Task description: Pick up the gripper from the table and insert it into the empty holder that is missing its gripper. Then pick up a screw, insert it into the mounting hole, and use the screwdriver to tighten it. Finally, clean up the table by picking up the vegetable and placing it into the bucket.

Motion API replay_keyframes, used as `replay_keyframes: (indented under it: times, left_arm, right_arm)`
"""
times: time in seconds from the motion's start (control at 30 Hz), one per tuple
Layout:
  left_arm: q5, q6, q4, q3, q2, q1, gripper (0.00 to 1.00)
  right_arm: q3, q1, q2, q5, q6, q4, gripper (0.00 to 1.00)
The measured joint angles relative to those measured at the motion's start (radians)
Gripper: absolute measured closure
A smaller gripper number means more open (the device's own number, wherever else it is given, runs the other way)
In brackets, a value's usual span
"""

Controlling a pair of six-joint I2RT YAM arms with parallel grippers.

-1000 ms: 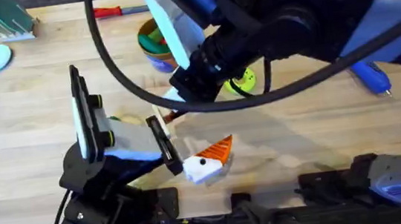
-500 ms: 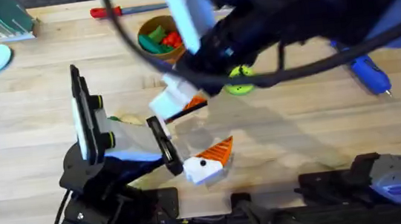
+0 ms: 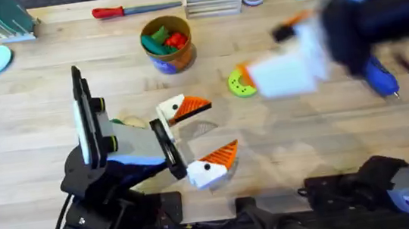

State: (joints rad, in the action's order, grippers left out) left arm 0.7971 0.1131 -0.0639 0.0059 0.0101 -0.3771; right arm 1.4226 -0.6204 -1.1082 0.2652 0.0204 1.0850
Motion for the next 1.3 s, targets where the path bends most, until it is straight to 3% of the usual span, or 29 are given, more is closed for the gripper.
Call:
replay_keyframes:
  times: [0.2,0.53,0.6,0.67,0.73,0.8,0.83,1.1,1.3]
  left_arm:
    - [0.000,0.000,0.000,0.000,0.000,0.000,0.009]
    - [0.000,0.000,0.000,0.000,0.000,0.000,0.036]
    - [0.000,0.001,0.000,0.000,0.000,0.000,0.140]
    - [0.001,0.000,0.000,0.000,0.000,0.000,0.346]
    - [0.001,0.000,0.000,0.000,0.000,0.000,0.584]
    - [0.001,-0.001,0.000,0.000,0.000,0.000,0.895]
    - [0.001,-0.005,0.000,0.000,0.000,0.000,0.976]
    - [0.001,-0.004,0.000,0.000,0.000,0.000,0.987]
    - [0.001,-0.004,0.000,0.000,0.000,0.000,0.987]
  right_arm:
    - [0.001,0.053,0.134,-0.003,-0.107,0.276,0.010]
    - [-0.060,0.077,0.257,0.047,-0.134,0.321,0.010]
    - [-0.103,0.077,0.276,0.068,-0.134,0.303,0.010]
    - [-0.136,0.077,0.278,0.094,-0.134,0.272,0.010]
    - [-0.159,0.077,0.275,0.115,-0.134,0.236,0.010]
    - [-0.173,0.077,0.272,0.131,-0.134,0.210,0.010]
    - [-0.177,0.077,0.271,0.136,-0.134,0.199,0.009]
    - [-0.182,0.077,0.270,0.128,-0.134,0.112,0.010]
    - [-0.182,0.093,0.249,-0.036,-0.086,0.089,0.010]
